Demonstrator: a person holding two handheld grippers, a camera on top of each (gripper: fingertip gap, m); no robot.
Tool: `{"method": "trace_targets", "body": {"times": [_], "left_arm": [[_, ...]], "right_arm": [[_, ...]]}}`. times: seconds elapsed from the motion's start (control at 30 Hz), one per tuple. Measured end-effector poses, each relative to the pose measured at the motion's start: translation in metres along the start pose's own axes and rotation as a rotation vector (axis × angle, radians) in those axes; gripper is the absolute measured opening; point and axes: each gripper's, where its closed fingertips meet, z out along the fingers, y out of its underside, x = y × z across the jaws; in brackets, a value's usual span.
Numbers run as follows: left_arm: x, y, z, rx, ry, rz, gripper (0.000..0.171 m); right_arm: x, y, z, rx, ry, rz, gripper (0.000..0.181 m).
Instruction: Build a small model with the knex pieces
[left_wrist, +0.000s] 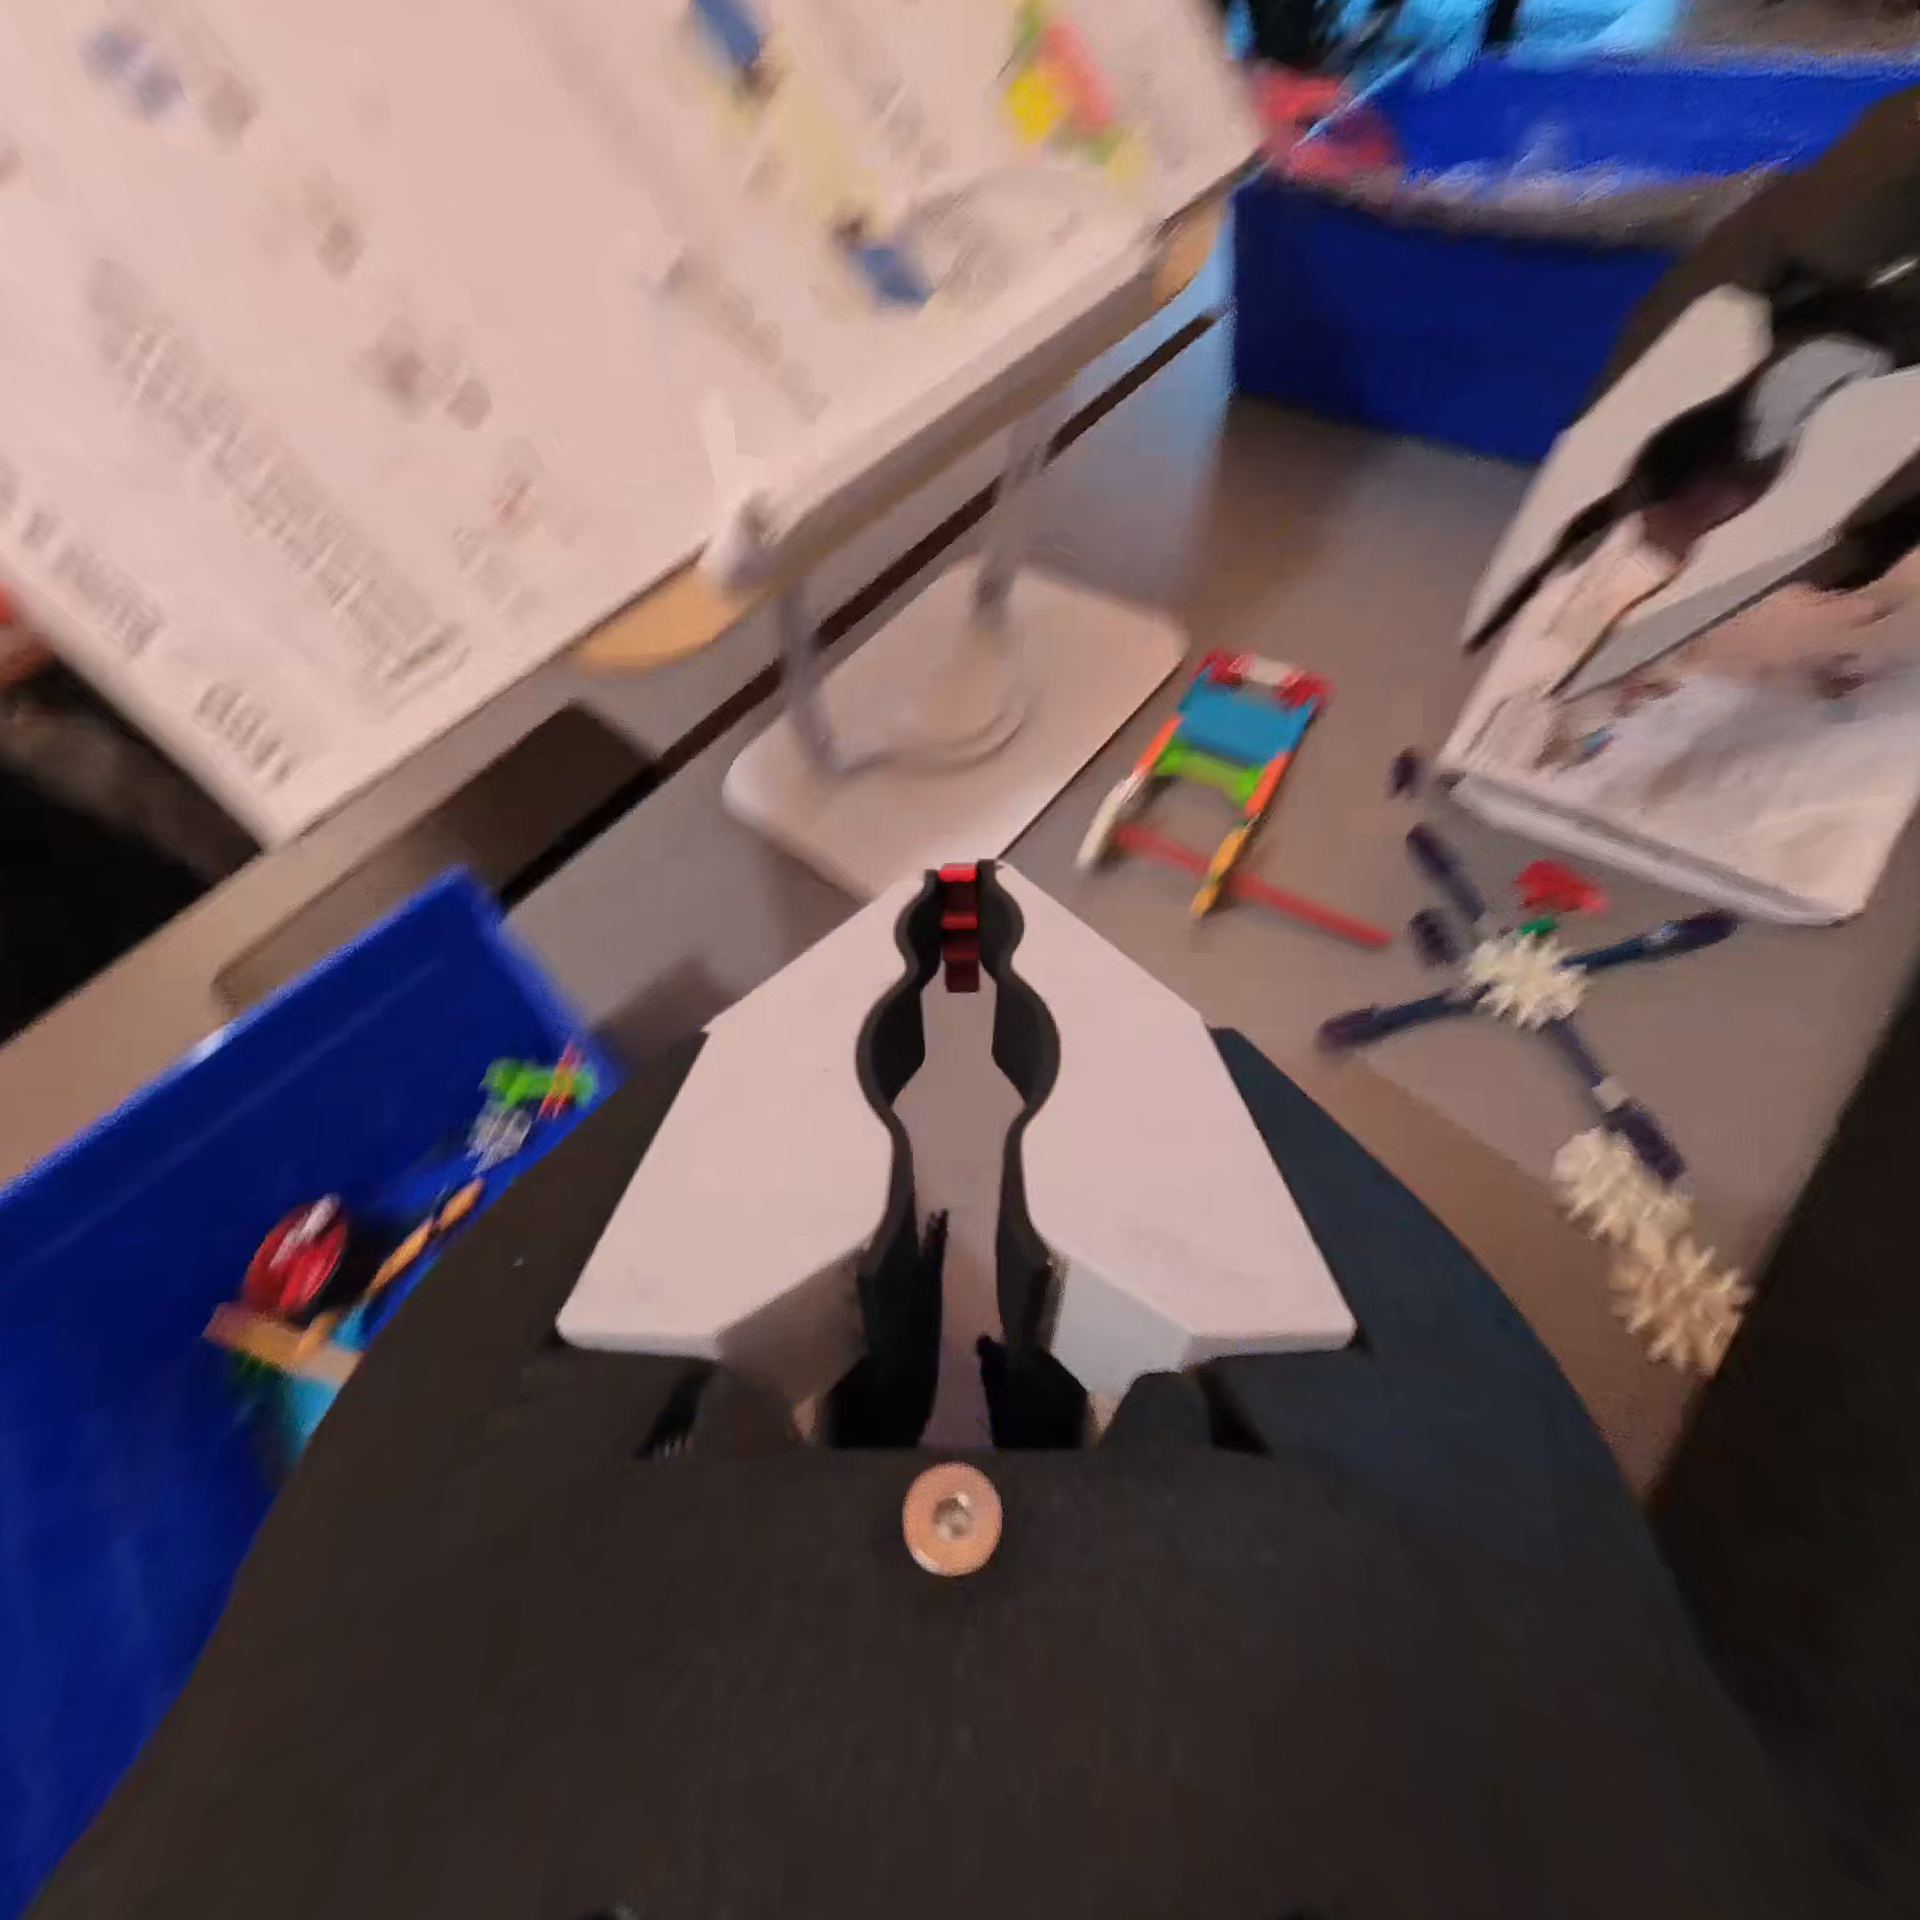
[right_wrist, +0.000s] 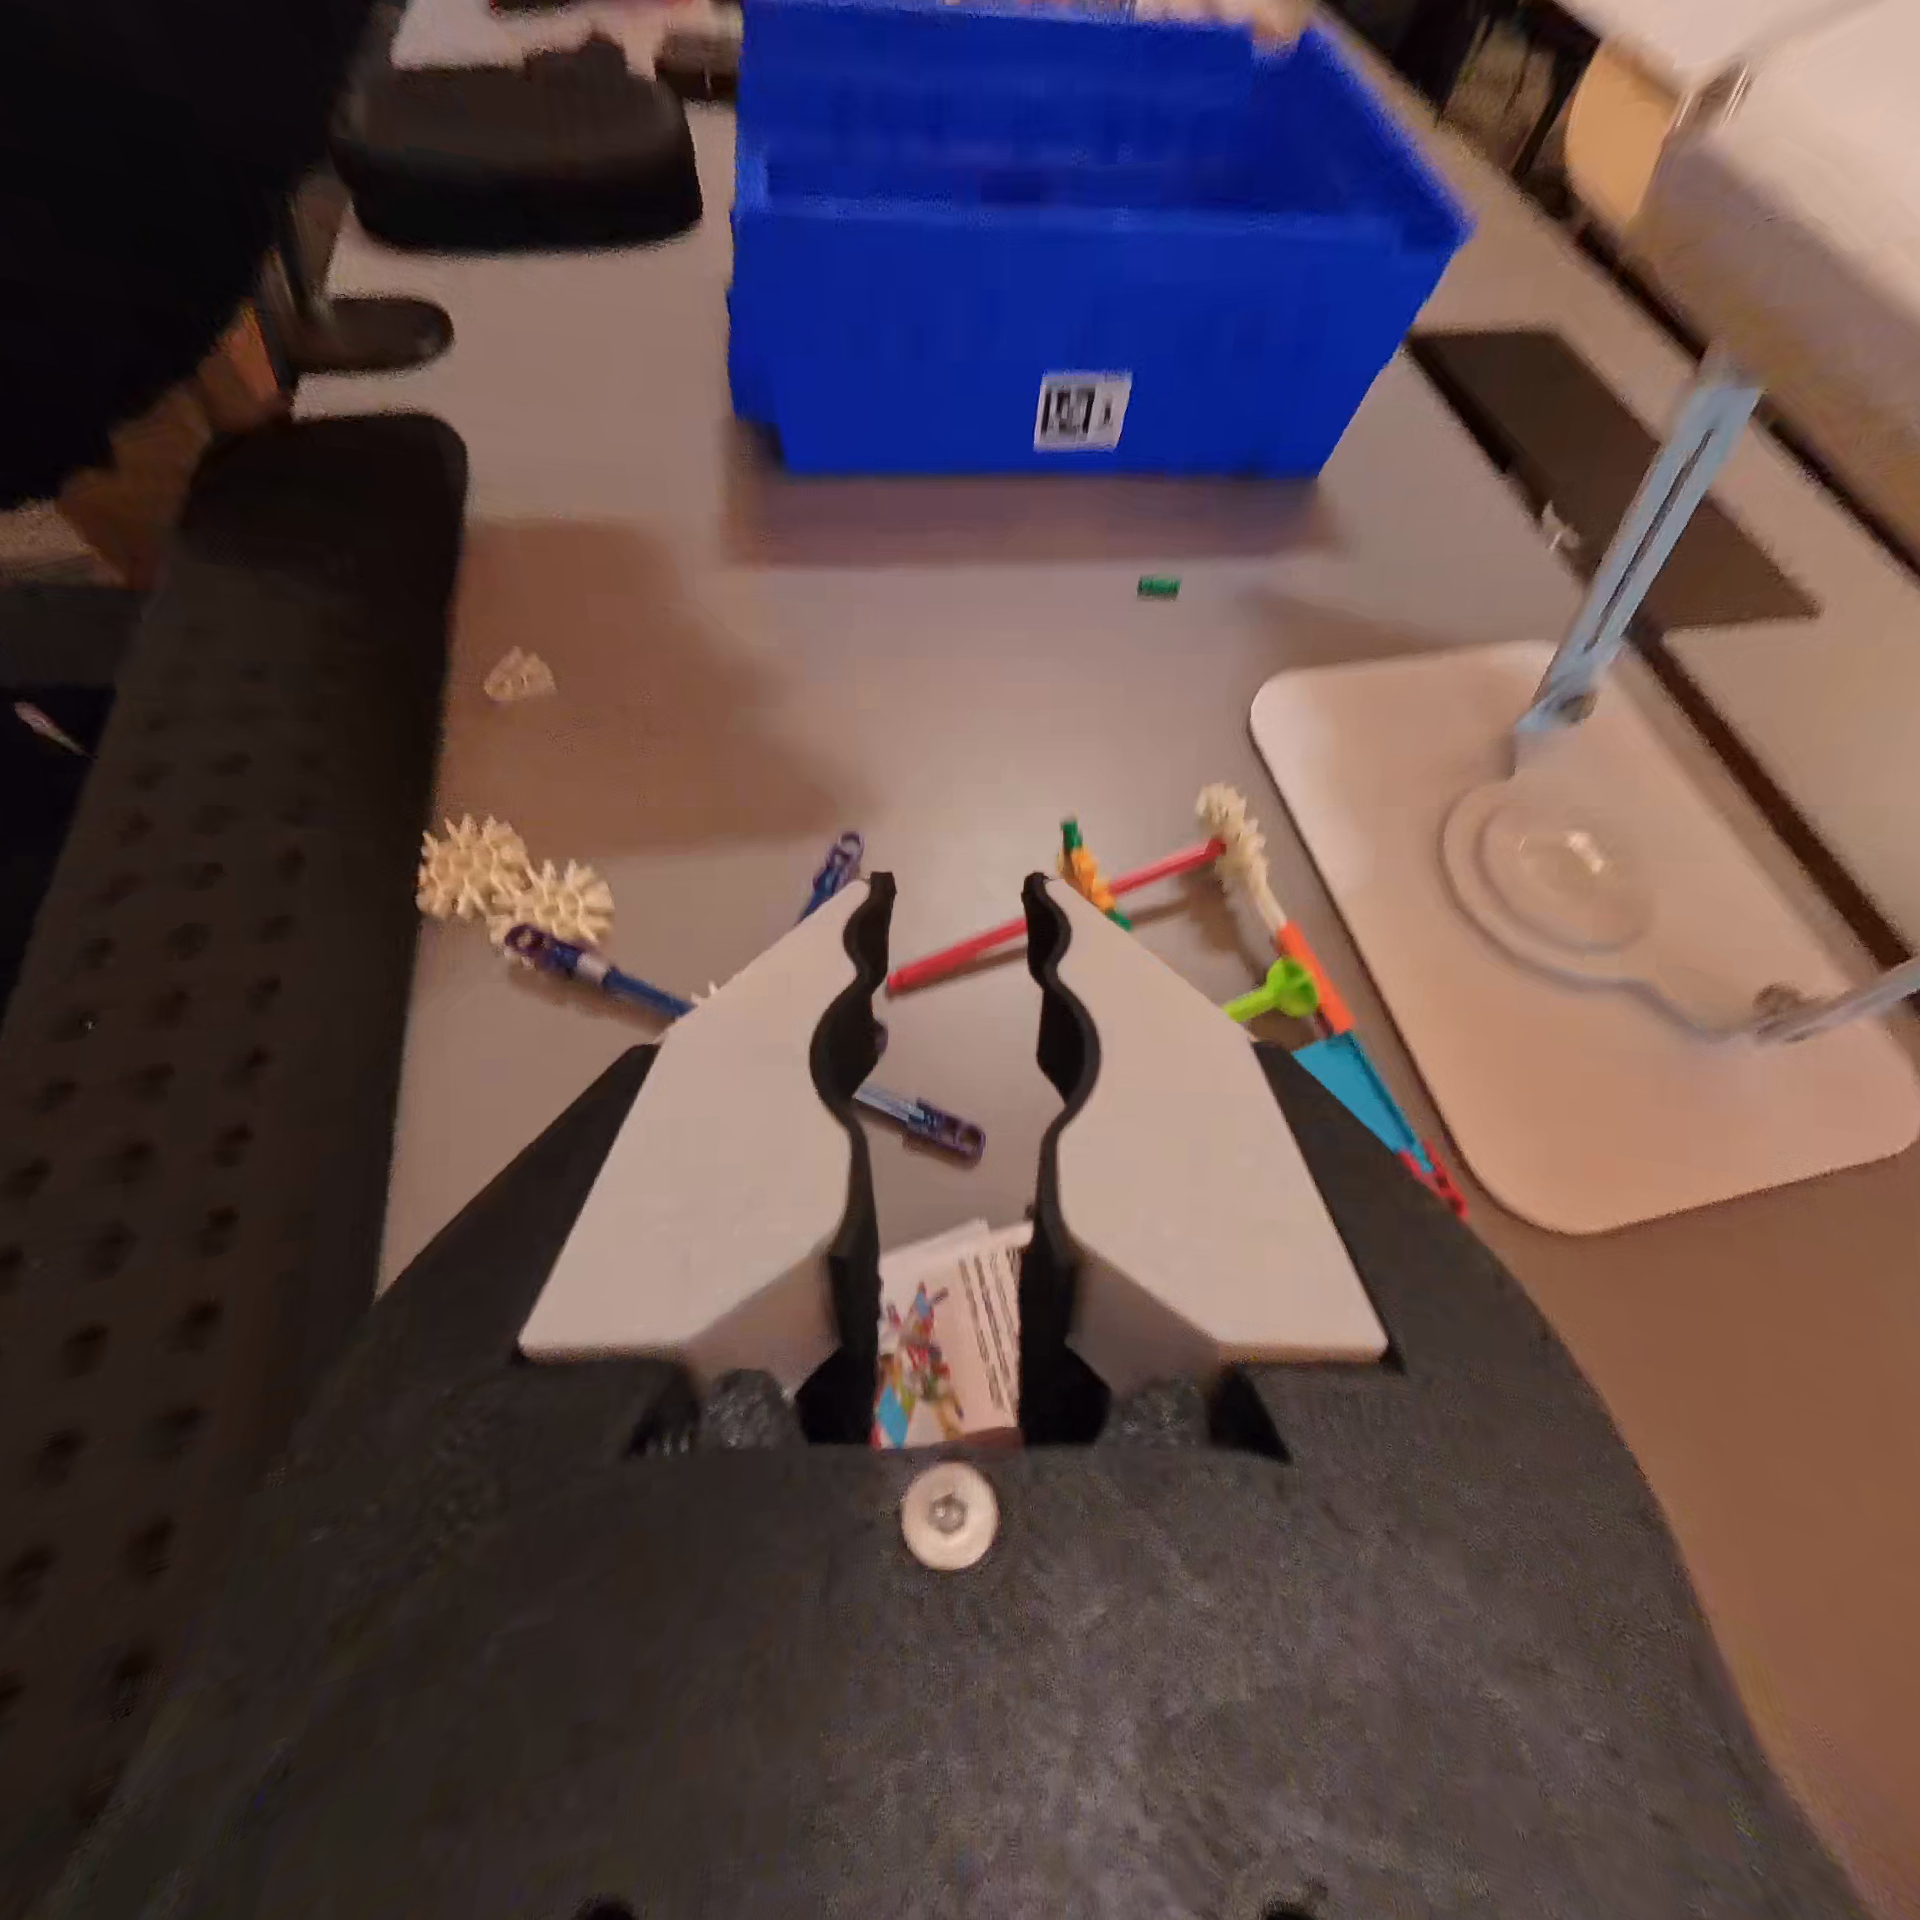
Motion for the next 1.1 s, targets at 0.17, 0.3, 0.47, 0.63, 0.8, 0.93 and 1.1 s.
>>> {"method": "trace_targets", "body": {"times": [0.17, 0.3, 0.47, 0.63, 0.8, 0.93, 1.1], "left_arm": [[0.099, -0.047, 0.058, 0.195, 0.258, -0.03, 0.003], [0.134, -0.057, 0.089, 0.279, 0.402, -0.168, 0.004], [0.137, -0.059, 0.101, 0.334, 0.432, -0.209, 0.004], [0.146, -0.055, 0.104, 0.337, 0.51, -0.239, 0.004], [0.148, -0.056, 0.101, 0.361, 0.594, -0.29, 0.005], [0.149, -0.06, 0.096, 0.391, 0.659, -0.327, 0.006], [0.146, -0.065, 0.09, 0.435, 0.71, -0.351, 0.01]], "right_arm": [[-0.001, -0.032, 0.002, 0.129, 0.098, -0.048, 0.028], [0.002, -0.031, 0.009, 0.148, 0.103, 0.01, 0.031], [0.007, -0.037, 0.005, 0.22, 0.079, 0.071, 0.032], [0.015, -0.045, -0.004, 0.281, 0.104, 0.104, 0.018], [0.014, -0.045, -0.006, 0.285, 0.075, 0.122, 0.014], [0.012, -0.048, -0.009, 0.316, 0.041, 0.141, 0.01], [0.011, -0.052, -0.013, 0.354, 0.012, 0.149, 0.004]]}}
